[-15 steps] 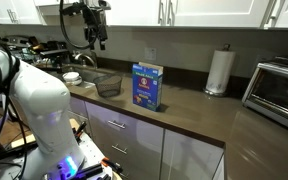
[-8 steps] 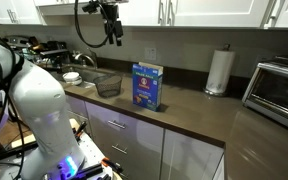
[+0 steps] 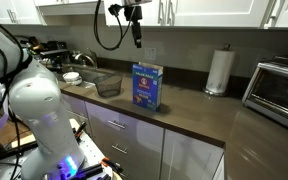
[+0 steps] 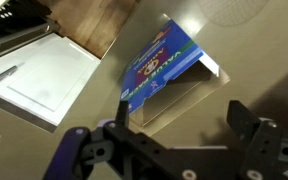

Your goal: Pour the contents from the box into the black then put the box on the counter

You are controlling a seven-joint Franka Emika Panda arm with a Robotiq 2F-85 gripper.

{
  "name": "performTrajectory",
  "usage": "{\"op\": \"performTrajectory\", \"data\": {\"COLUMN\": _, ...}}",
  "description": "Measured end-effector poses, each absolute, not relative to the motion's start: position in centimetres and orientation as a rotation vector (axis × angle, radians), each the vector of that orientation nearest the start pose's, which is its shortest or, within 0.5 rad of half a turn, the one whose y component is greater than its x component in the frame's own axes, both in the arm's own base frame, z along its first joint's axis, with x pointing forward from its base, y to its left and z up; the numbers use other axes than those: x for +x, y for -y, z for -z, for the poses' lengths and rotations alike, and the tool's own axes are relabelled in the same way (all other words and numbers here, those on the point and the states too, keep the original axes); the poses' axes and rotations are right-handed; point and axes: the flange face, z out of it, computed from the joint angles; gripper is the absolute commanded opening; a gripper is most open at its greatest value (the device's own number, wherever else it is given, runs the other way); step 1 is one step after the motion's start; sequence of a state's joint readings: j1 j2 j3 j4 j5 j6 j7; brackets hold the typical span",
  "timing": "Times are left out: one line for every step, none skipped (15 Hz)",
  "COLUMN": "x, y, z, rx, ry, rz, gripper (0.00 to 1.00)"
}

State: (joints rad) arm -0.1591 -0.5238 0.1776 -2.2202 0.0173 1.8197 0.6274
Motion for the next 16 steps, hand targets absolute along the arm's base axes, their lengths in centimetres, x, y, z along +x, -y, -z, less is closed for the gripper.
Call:
{"op": "performTrajectory", "data": {"x": 41.1, "y": -1.1, "z": -58.1, "rx": -2.992, "ry": -1.066, "rz": 0.208, "gripper": 1.0}}
{"op": "performTrajectory", "data": {"x": 41.5, "y": -0.1, "z": -58.0, "rx": -2.968, "ry": -1.151, "rz": 0.205, "gripper": 1.0}}
{"op": "performTrajectory", "data": {"x": 41.9, "y": 1.0, "z": -57.8, "rx": -2.938, "ry": -1.235, "rz": 0.197, "gripper": 1.0}}
{"op": "performTrajectory", "data": {"x": 42.1, "y": 2.0, "z": -57.6, "rx": -2.903, "ry": -1.317, "rz": 0.188, "gripper": 1.0}}
{"op": "performTrajectory", "data": {"x": 42.4, "y": 2.9, "z": -57.3, "rx": -2.863, "ry": -1.396, "rz": 0.176, "gripper": 1.0}}
{"op": "performTrajectory", "data": {"x": 42.7, "y": 3.8, "z": -57.0, "rx": -2.82, "ry": -1.473, "rz": 0.162, "gripper": 1.0}}
{"op": "performTrajectory", "data": {"x": 42.9, "y": 4.6, "z": -56.7, "rx": -2.776, "ry": -1.545, "rz": 0.146, "gripper": 1.0}}
{"op": "performTrajectory", "data": {"x": 43.1, "y": 5.4, "z": -56.4, "rx": -2.734, "ry": -1.613, "rz": 0.13, "gripper": 1.0}}
{"op": "performTrajectory", "data": {"x": 43.4, "y": 6.2, "z": -56.0, "rx": -2.692, "ry": -1.678, "rz": 0.113, "gripper": 1.0}}
{"op": "performTrajectory", "data": {"x": 43.6, "y": 6.9, "z": -55.5, "rx": -2.65, "ry": -1.74, "rz": 0.094, "gripper": 1.0}}
{"op": "performTrajectory", "data": {"x": 43.8, "y": 7.7, "z": -55.0, "rx": -2.611, "ry": -1.797, "rz": 0.075, "gripper": 1.0}}
{"op": "performTrajectory", "data": {"x": 44.0, "y": 8.5, "z": -54.5, "rx": -2.574, "ry": -1.849, "rz": 0.056, "gripper": 1.0}}
{"op": "performTrajectory", "data": {"x": 44.3, "y": 9.2, "z": -54.0, "rx": -2.539, "ry": -1.895, "rz": 0.038, "gripper": 1.0}}
{"op": "performTrajectory", "data": {"x": 44.5, "y": 10.0, "z": -53.4, "rx": -2.507, "ry": -1.938, "rz": 0.02, "gripper": 1.0}}
{"op": "performTrajectory", "data": {"x": 44.7, "y": 10.8, "z": -52.9, "rx": -2.477, "ry": -1.977, "rz": 0.0, "gripper": 1.0}}
{"op": "performTrajectory", "data": {"x": 44.9, "y": 11.5, "z": -52.3, "rx": -2.448, "ry": -2.008, "rz": -0.024, "gripper": 1.0}}
